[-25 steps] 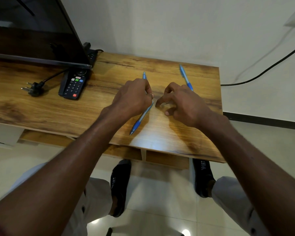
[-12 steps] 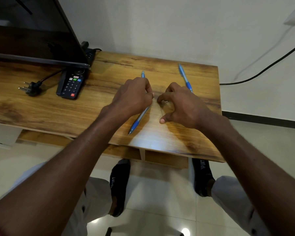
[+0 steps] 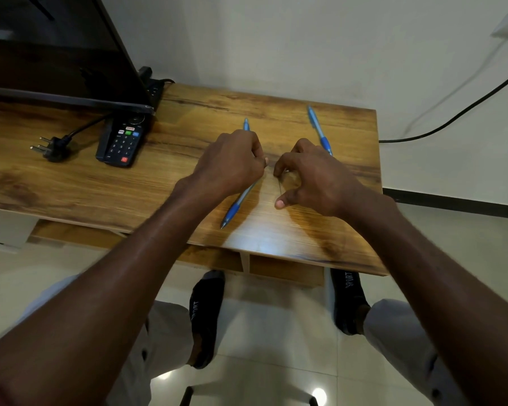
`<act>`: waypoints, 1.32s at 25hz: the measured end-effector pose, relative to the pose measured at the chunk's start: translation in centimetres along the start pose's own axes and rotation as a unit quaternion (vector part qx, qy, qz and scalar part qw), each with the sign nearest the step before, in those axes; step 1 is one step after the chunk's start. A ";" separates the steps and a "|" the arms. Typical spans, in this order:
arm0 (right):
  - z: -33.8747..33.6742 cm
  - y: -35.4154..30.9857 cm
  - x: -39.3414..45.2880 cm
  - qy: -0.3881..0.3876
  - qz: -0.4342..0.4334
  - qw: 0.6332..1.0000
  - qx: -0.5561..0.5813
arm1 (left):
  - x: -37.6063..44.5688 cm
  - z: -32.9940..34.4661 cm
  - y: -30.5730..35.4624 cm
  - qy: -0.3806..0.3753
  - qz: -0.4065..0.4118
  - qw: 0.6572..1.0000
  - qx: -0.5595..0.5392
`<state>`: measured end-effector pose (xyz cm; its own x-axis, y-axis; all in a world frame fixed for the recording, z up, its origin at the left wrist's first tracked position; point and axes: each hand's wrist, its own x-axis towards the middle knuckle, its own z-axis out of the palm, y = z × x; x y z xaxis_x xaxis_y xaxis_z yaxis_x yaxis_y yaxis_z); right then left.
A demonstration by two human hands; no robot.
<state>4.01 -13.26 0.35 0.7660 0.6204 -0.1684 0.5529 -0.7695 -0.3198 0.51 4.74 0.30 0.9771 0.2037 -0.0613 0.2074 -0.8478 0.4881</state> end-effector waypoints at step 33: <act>-0.9 -0.3 -0.4 -0.030 0.007 0.999 -0.022 | 0.1 0.4 0.3 -0.012 -0.003 1.000 0.004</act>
<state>3.82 -13.40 1.40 0.7531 0.6166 -0.2294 0.5570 -0.7831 -0.2765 0.64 4.33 0.13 0.9769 0.1958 -0.0855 0.2126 -0.8512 0.4799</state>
